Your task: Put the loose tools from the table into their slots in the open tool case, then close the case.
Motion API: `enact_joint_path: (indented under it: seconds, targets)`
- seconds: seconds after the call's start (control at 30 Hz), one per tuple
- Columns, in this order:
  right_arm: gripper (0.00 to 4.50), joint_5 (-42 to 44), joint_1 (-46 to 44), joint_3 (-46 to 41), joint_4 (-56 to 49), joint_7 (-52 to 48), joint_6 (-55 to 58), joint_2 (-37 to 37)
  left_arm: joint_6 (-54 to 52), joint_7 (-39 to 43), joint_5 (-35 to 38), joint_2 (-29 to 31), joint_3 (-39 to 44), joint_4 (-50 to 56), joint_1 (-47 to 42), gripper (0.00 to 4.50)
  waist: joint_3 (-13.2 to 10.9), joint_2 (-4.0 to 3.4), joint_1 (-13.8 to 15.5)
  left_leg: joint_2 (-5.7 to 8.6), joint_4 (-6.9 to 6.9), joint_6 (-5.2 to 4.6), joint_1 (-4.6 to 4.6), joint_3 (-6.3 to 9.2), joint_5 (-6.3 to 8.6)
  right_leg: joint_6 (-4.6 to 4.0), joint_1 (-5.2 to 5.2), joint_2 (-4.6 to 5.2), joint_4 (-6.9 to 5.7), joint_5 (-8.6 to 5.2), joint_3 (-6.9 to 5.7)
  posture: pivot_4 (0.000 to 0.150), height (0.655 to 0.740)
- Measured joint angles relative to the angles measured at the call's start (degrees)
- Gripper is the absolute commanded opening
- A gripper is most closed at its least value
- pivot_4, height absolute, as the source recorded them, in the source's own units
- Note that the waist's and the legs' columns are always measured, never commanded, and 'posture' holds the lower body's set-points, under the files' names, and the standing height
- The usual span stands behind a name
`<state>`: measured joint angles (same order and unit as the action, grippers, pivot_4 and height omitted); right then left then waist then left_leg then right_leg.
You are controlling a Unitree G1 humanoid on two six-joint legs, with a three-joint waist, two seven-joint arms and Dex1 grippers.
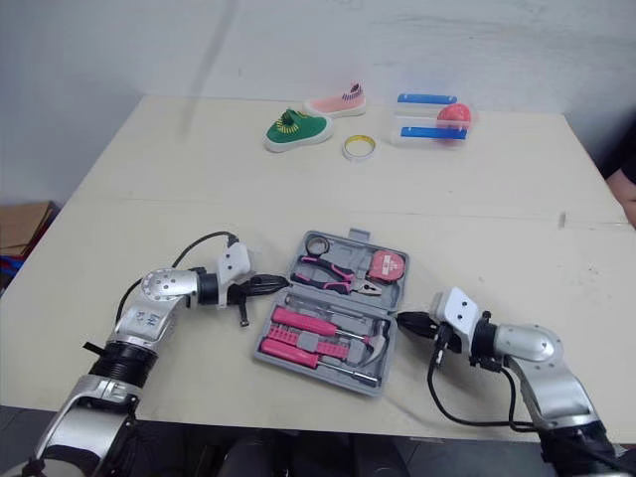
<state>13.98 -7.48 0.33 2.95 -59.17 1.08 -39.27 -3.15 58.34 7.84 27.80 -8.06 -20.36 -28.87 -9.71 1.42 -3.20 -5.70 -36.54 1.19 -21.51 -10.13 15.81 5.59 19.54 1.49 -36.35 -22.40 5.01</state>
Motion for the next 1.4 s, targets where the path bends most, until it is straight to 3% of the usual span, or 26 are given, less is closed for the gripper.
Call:
enact_joint_path:
  seconds: [0.47, 0.83, 0.87, 0.97, 1.07, 1.13, 1.2, 1.3, 1.4]
  targets:
    - [0.04, -5.79, -18.21, 3.69, 20.53, -0.42, -5.98, 4.36, -4.47, -4.78, 0.04, -1.02, 1.86, 2.24, 1.4, 0.0, -0.3, -0.05, -0.46, -0.03, -0.56, -0.1, 0.08, 0.02, -0.06, 0.03, 0.02, 0.02, -0.75, 0.02, 0.04, 0.15, 0.74]
    - [0.04, -6.11, -21.25, 3.57, 24.34, -1.31, -6.41, 5.13, -6.32, -8.35, -0.92, -1.04, 2.68, 1.76, 0.23, 0.0, -0.41, -0.12, -0.89, -0.04, -0.54, -0.09, 0.07, 0.0, -0.07, 0.03, 0.03, 0.02, -0.74, 0.02, 0.04, 0.15, 0.74]
    - [0.67, -5.77, -21.15, 2.86, 24.09, -0.99, -5.71, 4.6, -7.3, -8.47, -0.55, -0.46, 3.3, 2.01, 0.41, 0.26, -0.42, -0.14, -1.01, -0.04, -0.55, -0.09, 0.07, 0.0, -0.07, 0.03, 0.03, 0.03, -0.74, 0.02, 0.04, 0.15, 0.74]
    - [1.78, -4.56, -19.89, 0.15, 21.39, -0.21, -1.99, 1.21, -8.29, -9.85, 0.05, 2.64, 6.41, 3.37, 2.45, 1.17, -0.54, -0.21, -1.6, -0.05, -0.48, -0.08, 0.07, 0.01, -0.06, 0.03, 0.04, 0.04, -0.72, 0.02, 0.06, 0.15, 0.74]
    - [3.36, -3.62, -17.4, -2.52, 17.17, 0.34, 2.03, -2.18, -10.82, -10.03, 1.56, 5.98, 9.9, 6.49, 5.55, 2.58, -0.65, -0.24, -1.8, -0.12, -0.41, 0.01, 0.04, 0.0, -0.02, 0.0, 0.1, -0.01, -0.68, 0.0, 0.04, 0.15, 0.74]
    - [4.37, 0.68, -16.79, -5.43, 12.0, 1.36, 10.54, -2.32, -13.63, -9.87, 3.66, 7.24, 11.81, 9.91, 6.61, 3.47, -0.9, -0.2, -1.75, -0.14, -0.41, 0.04, -0.02, 0.01, -0.04, 0.0, 0.17, -0.01, -0.72, -0.01, 0.06, 0.15, 0.74]
    - [4.5, 4.0, -17.43, -6.27, 5.59, 3.7, 23.23, -3.84, -19.57, -10.06, 7.03, 7.39, 12.98, 14.94, 5.97, 4.37, -1.02, -0.19, -1.56, -0.13, -0.47, 0.03, -0.21, 0.08, -0.05, 0.0, 0.31, 0.04, -0.78, 0.0, 0.05, 0.15, 0.74]
    - [4.5, 7.07, -21.18, -7.19, -1.47, 8.63, 41.61, -6.08, -30.74, -11.88, 11.11, 8.3, 14.44, 21.2, 2.29, 4.44, -1.01, -0.17, -1.27, -0.08, -0.61, -0.01, -0.7, 0.21, -0.08, 0.0, 0.74, 0.06, -0.92, 0.0, 0.03, 0.15, 0.74]
    - [4.5, 12.3, -27.33, -9.19, -3.97, 13.53, 59.6, -3.07, -46.22, -16.85, 13.6, 7.13, 14.57, 22.89, -3.49, 4.44, -1.04, -0.12, -1.29, -0.02, -0.64, 0.02, -0.9, 0.15, -0.25, 0.01, 1.12, 0.03, -1.15, 0.0, 0.03, 0.15, 0.74]
